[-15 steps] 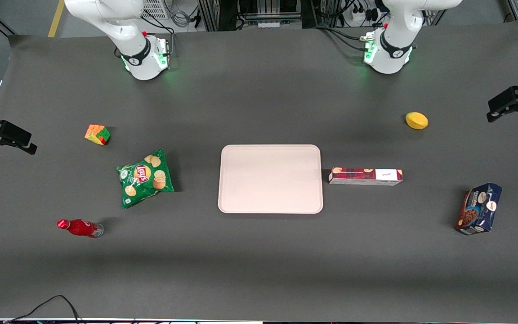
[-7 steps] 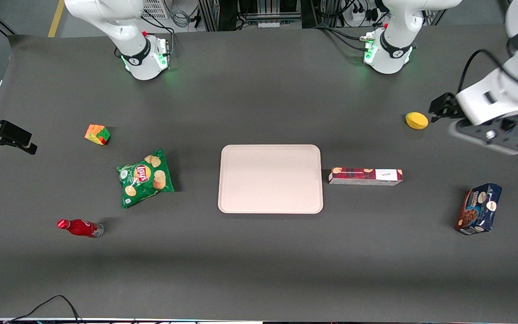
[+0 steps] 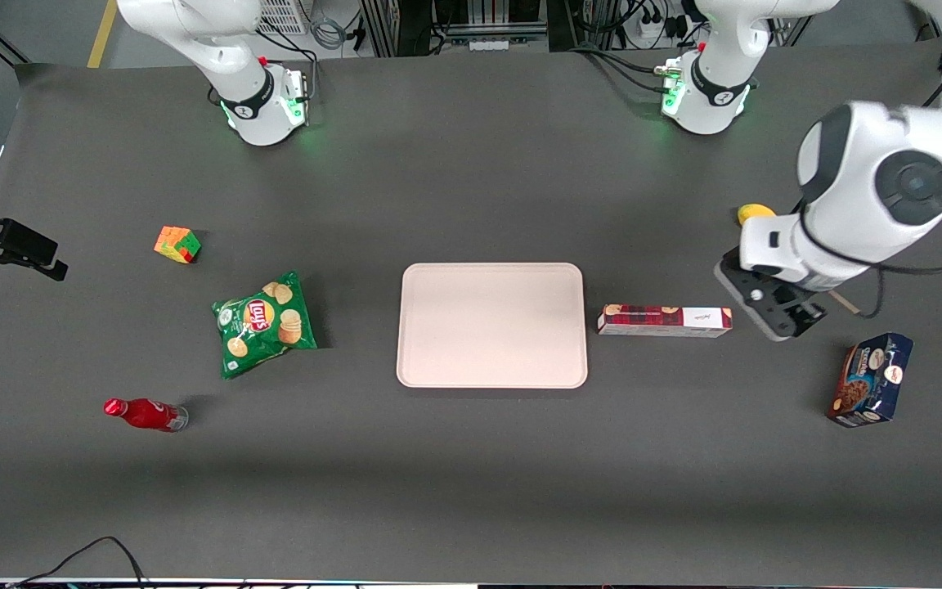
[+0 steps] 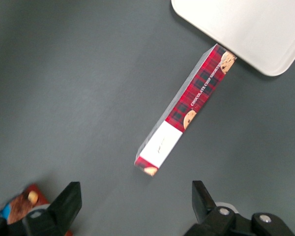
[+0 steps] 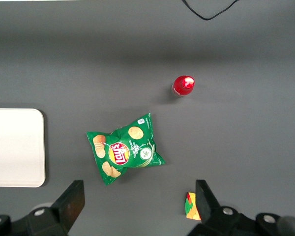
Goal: Place red cookie box on tray
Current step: 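Move the open left gripper down over the red plaid cookie box's end, then close the left gripper on the end of the red plaid box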
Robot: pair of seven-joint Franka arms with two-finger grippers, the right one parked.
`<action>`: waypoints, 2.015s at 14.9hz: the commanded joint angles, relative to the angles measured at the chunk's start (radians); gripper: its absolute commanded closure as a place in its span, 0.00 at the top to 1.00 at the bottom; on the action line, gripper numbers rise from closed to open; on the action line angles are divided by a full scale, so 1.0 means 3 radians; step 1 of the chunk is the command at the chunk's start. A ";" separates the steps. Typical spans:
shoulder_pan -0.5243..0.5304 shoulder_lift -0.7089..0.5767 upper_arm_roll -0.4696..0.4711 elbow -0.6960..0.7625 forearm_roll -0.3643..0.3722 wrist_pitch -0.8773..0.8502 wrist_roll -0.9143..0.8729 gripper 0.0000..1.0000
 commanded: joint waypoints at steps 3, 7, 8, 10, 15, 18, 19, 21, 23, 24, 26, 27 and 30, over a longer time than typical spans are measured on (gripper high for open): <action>0.0047 0.0041 -0.0195 -0.0753 0.0027 0.0964 0.0187 1.00; 0.0021 0.0241 -0.0272 -0.0907 0.0027 0.1262 0.0192 1.00; 0.0016 0.0266 -0.0302 -0.0907 0.0032 0.1292 0.0207 1.00; 0.0016 0.0302 -0.0384 -0.0902 0.0124 0.1344 0.0304 1.00; 0.0026 0.0553 -0.0389 -0.0907 0.0303 0.1819 0.0606 1.00; 0.0047 0.0619 -0.0389 -0.0912 0.0303 0.1855 0.0627 1.00; 0.0052 0.0645 -0.0389 -0.0928 0.0303 0.1906 0.0693 1.00; 0.0103 0.0696 -0.0384 -0.0968 0.0303 0.1998 0.0810 1.00; 0.0118 0.0696 -0.0384 -0.1009 0.0303 0.1978 0.0831 1.00; 0.0118 0.0696 -0.0384 -0.1025 0.0303 0.1983 0.0831 1.00; 0.0118 0.0711 -0.0384 -0.1055 0.0303 0.2029 0.0831 1.00; 0.0118 0.0727 -0.0384 -0.1056 0.0303 0.2049 0.0831 1.00; 0.0118 0.0732 -0.0389 -0.1050 0.0303 0.2075 0.0836 0.78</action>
